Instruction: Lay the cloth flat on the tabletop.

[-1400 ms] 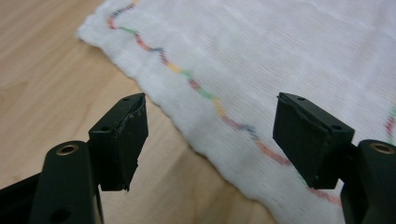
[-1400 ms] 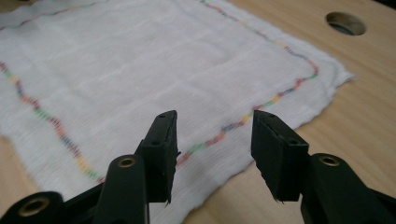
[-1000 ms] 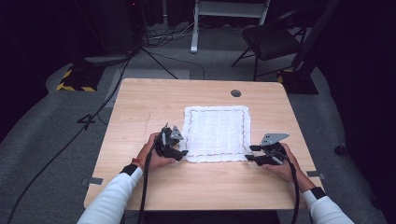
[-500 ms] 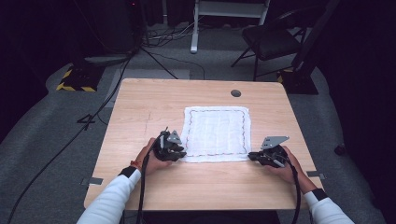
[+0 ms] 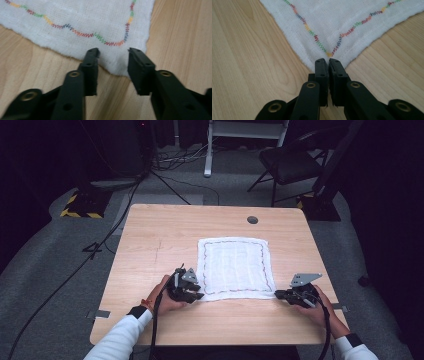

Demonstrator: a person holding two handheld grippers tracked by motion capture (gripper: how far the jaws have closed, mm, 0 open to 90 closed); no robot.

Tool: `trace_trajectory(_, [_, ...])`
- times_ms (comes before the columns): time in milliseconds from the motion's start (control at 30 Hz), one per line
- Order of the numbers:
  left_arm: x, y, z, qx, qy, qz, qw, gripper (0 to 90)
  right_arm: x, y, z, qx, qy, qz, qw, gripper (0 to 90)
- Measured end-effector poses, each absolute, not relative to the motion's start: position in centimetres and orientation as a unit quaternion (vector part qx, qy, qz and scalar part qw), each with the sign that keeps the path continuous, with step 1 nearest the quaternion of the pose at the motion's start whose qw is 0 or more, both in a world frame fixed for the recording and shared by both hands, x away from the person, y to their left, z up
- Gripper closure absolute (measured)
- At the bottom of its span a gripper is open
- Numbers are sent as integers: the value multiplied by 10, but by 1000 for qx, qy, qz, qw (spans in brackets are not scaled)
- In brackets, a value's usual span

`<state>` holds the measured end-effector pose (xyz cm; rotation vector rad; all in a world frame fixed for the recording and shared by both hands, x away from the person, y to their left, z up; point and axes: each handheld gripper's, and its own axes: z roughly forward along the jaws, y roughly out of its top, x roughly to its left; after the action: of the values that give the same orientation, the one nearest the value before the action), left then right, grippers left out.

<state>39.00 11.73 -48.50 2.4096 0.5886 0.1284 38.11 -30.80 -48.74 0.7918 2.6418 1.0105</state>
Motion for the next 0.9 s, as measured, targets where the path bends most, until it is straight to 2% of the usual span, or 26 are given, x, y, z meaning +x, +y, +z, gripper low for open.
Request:
trace_trajectory(100, [393, 122, -480, 907, 245, 62, 337, 517, 377, -311, -486, 273, 893, 340, 109, 819])
trace_trajectory(267, [402, 131, -474, 884, 296, 120, 340, 294, 377, -312, -479, 278, 880, 367, 122, 718])
trace_trajectory(367, [411, 134, -473, 878, 309, 121, 343, 237, 378, -307, -473, 276, 871, 387, 125, 651])
trace_trajectory(467, [416, 137, -471, 870, 319, 125, 354, 228, 379, -297, -472, 268, 873, 387, 129, 580])
trace_trajectory(533, [422, 139, -471, 863, 320, 151, 360, 230, 380, -290, -472, 262, 875, 386, 129, 537])
trace_trajectory(633, [430, 139, -472, 866, 323, 139, 355, 217, 381, -280, -473, 258, 876, 385, 134, 504])
trace_trajectory(700, [439, 139, -471, 861, 327, 152, 360, 222, 383, -267, -471, 248, 878, 387, 135, 449])
trace_trajectory(900, [463, 134, -471, 860, 332, 148, 357, 212, 387, -232, -467, 217, 880, 403, 129, 404])
